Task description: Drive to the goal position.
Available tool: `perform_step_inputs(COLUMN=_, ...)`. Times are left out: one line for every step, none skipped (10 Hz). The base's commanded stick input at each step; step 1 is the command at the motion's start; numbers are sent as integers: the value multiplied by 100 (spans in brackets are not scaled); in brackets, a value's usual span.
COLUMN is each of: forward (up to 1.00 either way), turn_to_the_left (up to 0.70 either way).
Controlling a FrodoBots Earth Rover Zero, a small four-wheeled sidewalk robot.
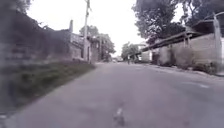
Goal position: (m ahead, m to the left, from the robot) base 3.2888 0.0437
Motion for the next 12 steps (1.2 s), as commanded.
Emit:
perform_step_inputs(forward=100, turn_to_the_left=0)
perform_step_inputs(forward=100, turn_to_the_left=0)
perform_step_inputs(forward=100, turn_to_the_left=0)
perform_step_inputs(forward=100, turn_to_the_left=0)
perform_step_inputs(forward=100, turn_to_the_left=0)
perform_step_inputs(forward=100, turn_to_the_left=0)
perform_step_inputs(forward=100, turn_to_the_left=0)
perform_step_inputs(forward=100, turn_to_the_left=0)
perform_step_inputs(forward=100, turn_to_the_left=0)
perform_step_inputs(forward=100, turn_to_the_left=0)
perform_step_inputs(forward=100, turn_to_the_left=0)
perform_step_inputs(forward=100, turn_to_the_left=0)
